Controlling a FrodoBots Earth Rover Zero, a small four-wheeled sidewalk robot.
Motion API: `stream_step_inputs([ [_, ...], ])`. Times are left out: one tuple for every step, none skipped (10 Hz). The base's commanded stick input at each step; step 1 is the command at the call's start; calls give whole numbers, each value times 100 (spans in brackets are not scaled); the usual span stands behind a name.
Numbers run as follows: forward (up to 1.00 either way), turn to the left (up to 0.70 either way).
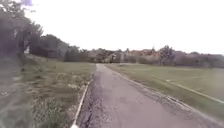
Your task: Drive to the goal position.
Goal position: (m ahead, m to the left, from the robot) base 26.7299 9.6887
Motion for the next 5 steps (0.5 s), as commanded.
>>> stream_step_inputs([
  [65, 0],
  [65, 0],
  [65, 0],
  [65, 0],
  [66, 0],
])
